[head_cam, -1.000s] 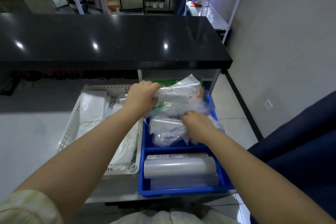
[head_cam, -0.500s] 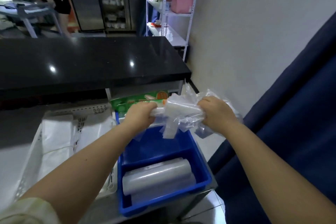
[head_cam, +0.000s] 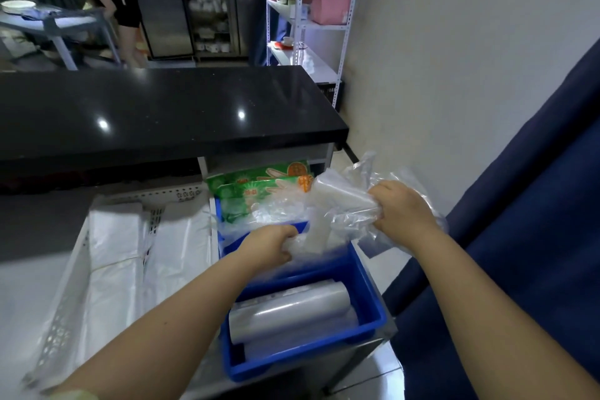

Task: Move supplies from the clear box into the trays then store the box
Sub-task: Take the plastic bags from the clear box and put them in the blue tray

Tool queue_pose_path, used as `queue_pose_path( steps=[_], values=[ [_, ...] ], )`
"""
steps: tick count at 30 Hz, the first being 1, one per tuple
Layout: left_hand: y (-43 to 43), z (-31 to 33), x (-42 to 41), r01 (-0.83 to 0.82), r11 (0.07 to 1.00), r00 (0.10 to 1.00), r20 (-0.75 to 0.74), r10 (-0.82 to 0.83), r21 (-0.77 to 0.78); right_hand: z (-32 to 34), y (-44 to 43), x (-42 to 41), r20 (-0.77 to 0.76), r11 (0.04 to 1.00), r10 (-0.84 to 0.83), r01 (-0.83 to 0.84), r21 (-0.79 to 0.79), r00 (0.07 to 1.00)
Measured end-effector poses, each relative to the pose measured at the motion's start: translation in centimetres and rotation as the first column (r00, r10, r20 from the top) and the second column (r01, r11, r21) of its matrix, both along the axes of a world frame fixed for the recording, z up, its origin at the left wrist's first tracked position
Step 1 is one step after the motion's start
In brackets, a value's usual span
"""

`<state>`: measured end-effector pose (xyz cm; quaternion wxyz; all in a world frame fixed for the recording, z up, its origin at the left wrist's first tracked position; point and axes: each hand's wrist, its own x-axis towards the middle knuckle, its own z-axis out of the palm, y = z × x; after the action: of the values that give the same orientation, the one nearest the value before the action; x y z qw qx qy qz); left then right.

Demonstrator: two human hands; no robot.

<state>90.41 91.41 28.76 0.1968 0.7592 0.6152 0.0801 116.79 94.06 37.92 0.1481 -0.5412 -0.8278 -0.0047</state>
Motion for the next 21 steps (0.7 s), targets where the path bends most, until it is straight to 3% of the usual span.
queue_pose_path(
  steps=[5,11,14,18,21],
  values=[
    [0.1,-0.1,0.3,0.019,0.998,0.991,-0.134,-0.010,0.065,-0.7,0.7,-0.8,-0.001,1.000,0.004,-0.004,-0.010,1.000],
    [0.8,1.1,-0.9,0.017,0.995,0.991,-0.132,-0.030,-0.096,-0.5,2.0,-1.2,-0.005,1.000,-0.013,0.013,0.008,1.000],
    [0.9,1.0,-0.5,0.028,0.995,0.981,-0.187,-0.046,-0.096,-0.5,2.5,-1.4,-0.023,0.999,-0.010,0.010,0.039,1.000],
    [0.1,-1.6,0.0,-0.003,0.997,0.943,-0.333,0.030,0.081,-1.0,2.8,-1.9,-0.042,0.999,0.007,-0.005,0.048,0.999],
    [-0.5,-2.4,-0.9,0.003,0.969,0.935,-0.344,0.085,0.248,-1.1,2.9,-2.3,-0.054,0.999,0.031,-0.029,0.043,0.998]
  ],
)
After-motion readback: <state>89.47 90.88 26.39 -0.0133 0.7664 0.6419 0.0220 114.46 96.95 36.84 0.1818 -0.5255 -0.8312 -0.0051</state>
